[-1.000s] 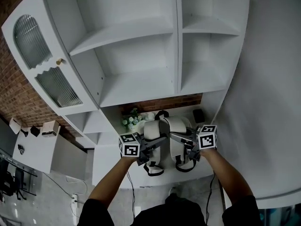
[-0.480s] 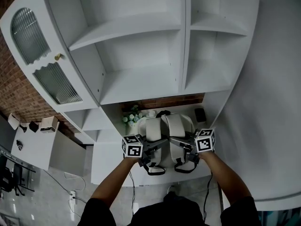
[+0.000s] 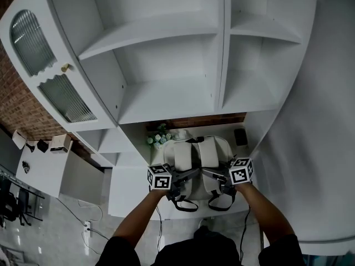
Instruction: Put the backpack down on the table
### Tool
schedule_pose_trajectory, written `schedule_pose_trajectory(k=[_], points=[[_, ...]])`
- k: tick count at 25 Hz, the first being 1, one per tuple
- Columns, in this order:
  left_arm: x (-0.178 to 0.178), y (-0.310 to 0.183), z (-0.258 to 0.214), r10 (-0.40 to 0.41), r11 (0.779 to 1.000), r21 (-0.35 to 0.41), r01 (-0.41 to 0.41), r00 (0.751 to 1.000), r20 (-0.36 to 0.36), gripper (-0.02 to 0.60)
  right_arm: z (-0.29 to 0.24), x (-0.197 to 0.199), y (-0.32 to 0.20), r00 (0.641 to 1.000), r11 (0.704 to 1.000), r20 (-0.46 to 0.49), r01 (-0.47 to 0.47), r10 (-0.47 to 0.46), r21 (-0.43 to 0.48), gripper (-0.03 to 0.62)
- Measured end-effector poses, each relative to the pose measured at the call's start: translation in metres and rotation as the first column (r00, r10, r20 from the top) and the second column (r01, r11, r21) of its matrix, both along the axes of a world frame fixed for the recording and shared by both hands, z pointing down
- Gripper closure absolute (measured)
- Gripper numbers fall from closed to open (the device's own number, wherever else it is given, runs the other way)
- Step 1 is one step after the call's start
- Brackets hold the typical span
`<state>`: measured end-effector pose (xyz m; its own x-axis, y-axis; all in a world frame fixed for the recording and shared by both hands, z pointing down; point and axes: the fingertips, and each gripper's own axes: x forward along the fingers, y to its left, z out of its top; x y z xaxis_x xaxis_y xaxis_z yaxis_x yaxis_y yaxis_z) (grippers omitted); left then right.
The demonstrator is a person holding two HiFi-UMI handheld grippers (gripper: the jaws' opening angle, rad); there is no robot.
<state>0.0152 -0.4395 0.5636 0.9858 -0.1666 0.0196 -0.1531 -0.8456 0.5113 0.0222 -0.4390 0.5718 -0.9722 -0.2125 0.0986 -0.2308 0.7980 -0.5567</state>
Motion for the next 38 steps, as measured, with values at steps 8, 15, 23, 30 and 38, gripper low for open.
schedule_pose_trajectory(k=[8, 15, 23, 30, 38], points=[[-0.004, -0.013, 0.026, -0.030, 1.000, -0.002, 0.030, 0.999, 0.030, 0.485, 0.023, 0.000, -0.013, 1.000, 1.000, -0.022, 0.006, -0.006, -0.004, 0.536], [-0.011, -0.028, 0.041, -0.089, 0.996, -0.023, 0.090, 0.995, 0.053, 0.477, 0.033, 0.001, -0.032, 1.000, 0.999, -0.001, -0.026, 0.026, -0.035, 0.537], [-0.012, -0.035, 0.052, -0.126, 0.990, -0.061, 0.129, 0.991, 0.055, 0.477, 0.042, 0.001, -0.045, 0.998, 0.996, 0.000, -0.061, 0.061, -0.064, 0.536], [-0.010, -0.042, 0.063, -0.158, 0.980, -0.110, 0.163, 0.986, 0.049, 0.479, 0.060, 0.000, -0.055, 0.995, 0.987, -0.004, -0.100, 0.100, -0.127, 0.537], [-0.003, -0.053, 0.073, -0.194, 0.971, -0.135, 0.198, 0.980, 0.048, 0.479, 0.065, 0.005, -0.065, 0.990, 0.981, -0.043, -0.140, 0.135, -0.134, 0.523]])
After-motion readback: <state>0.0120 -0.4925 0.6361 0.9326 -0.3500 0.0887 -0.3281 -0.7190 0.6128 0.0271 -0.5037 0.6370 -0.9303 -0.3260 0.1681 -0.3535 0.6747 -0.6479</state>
